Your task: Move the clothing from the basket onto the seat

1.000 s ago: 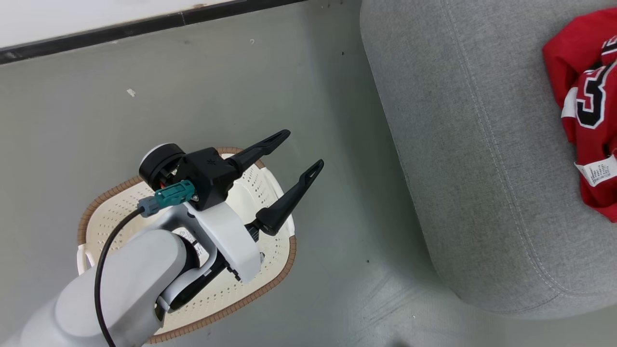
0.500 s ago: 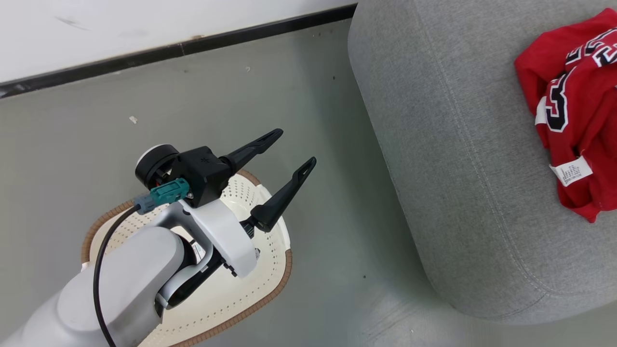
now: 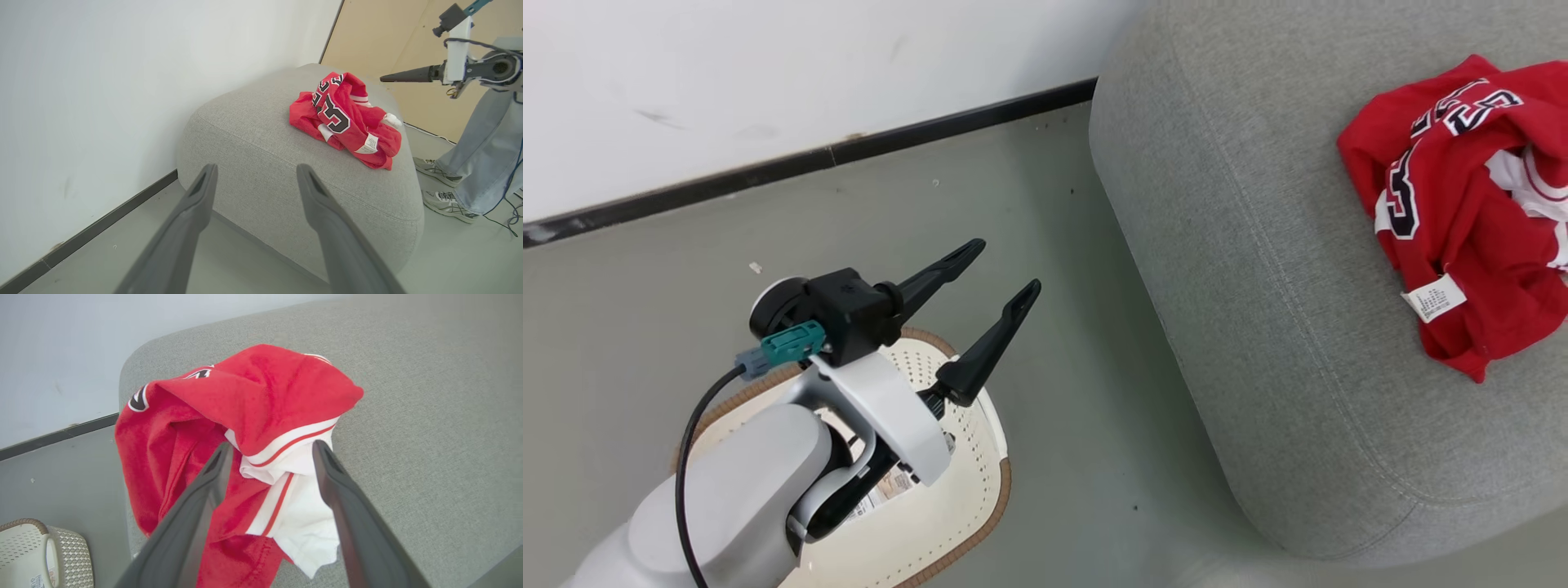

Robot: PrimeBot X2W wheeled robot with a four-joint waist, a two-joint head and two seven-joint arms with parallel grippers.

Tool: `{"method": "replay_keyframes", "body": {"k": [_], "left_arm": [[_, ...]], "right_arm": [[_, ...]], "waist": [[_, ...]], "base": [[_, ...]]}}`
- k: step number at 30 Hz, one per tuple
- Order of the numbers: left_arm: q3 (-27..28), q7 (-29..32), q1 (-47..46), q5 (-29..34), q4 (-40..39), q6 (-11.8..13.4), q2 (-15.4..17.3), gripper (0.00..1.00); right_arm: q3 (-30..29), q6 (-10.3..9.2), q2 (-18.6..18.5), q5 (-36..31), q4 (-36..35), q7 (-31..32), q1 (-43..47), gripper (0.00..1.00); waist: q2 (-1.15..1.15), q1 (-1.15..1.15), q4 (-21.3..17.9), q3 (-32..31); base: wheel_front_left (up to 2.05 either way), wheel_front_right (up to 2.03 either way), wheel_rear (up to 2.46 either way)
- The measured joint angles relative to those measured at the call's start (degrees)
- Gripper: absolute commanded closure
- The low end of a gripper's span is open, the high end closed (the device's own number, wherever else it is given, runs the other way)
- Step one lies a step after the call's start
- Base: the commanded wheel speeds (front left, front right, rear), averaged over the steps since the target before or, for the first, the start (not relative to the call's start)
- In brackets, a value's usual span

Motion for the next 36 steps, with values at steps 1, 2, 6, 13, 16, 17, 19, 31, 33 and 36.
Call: {"method": "replay_keyframes", "body": {"k": [1, 2, 6, 13, 16, 17, 19, 31, 33, 36], "left_arm": [[0.21, -0.3, 0.51, -0.32, 0.2, 0.05, -0.03, 0.0], [0.42, -0.57, 1.02, -0.57, 0.45, 0.09, 0.02, 0.0], [1.64, -1.79, 2.69, -1.37, 1.24, 1.07, 0.09, 0.0], [3.86, -4.03, 5.03, -2.58, 2.21, 2.54, 0.65, 0.0], [5.05, -4.94, 5.95, -3.33, 2.59, 3.54, 1.33, 0.0], [5.68, -5.23, 6.41, -3.43, 2.66, 3.89, 1.49, 0.0], [6.54, -5.7, 7.27, -3.9, 2.9, 4.48, 1.77, 0.0], [12.6, -7.6, 14.37, -5.86, 4.63, 9.09, 3.54, 0.0], [13.51, -8.08, 15.53, -6.5, 4.71, 9.68, 3.64, 0.0], [15.07, -8.2, 17.29, -6.9, 5.08, 10.63, 3.85, 0.0]], "right_arm": [[0.27, 0.0, -0.93, 0.27, -0.66, -0.42, 0.51, 0.0], [0.62, 0.0, -1.78, 0.43, -1.27, -0.92, 0.91, 0.0], [1.53, 0.0, -4.28, 1.16, -3.96, -3.31, 1.85, 0.0], [3.21, 0.0, -5.7, 1.54, -9.26, -10.56, 1.78, 0.0], [3.88, 0.0, -5.69, 1.53, -10.6, -13.49, 1.79, 0.0], [4.27, 0.0, -5.67, 1.53, -10.99, -14.38, 1.79, 0.0], [5.33, 0.0, -5.63, 1.04, -11.46, -15.99, 1.82, 0.0], [8.7, 0.0, -2.33, -2.75, -13.51, -24.59, 4.94, 0.0], [8.83, 0.0, -1.33, -3.09, -13.54, -25.12, 6.2, 0.0], [8.21, 0.0, 0.3, -3.08, -13.37, -25.58, 7.42, 0.0]], "waist": [[0.0, 0.0, -0.1, -0.45], [0.0, 0.0, -0.18, -0.87], [0.0, 0.0, -0.39, -2.54], [0.0, 0.0, -0.07, -5.23], [0.0, 0.0, 0.5, -6.24], [0.0, 0.0, 0.75, -6.55], [0.0, 0.0, 1.32, -7.16], [0.0, 0.0, 5.66, -10.91], [0.0, 0.0, 6.48, -11.52], [0.0, 0.0, 7.71, -12.41]], "base": [[0.0, 0.0, 0.0], [0.0, 0.0, 0.0], [0.0, 0.0, 0.0], [0.0, 0.0, 0.0], [0.0, 0.0, 0.0], [0.0, 0.0, 0.0], [0.0, 0.0, 0.0], [0.0, 0.0, 0.0], [0.0, 0.0, 0.0], [0.0, 0.0, 0.0]]}}
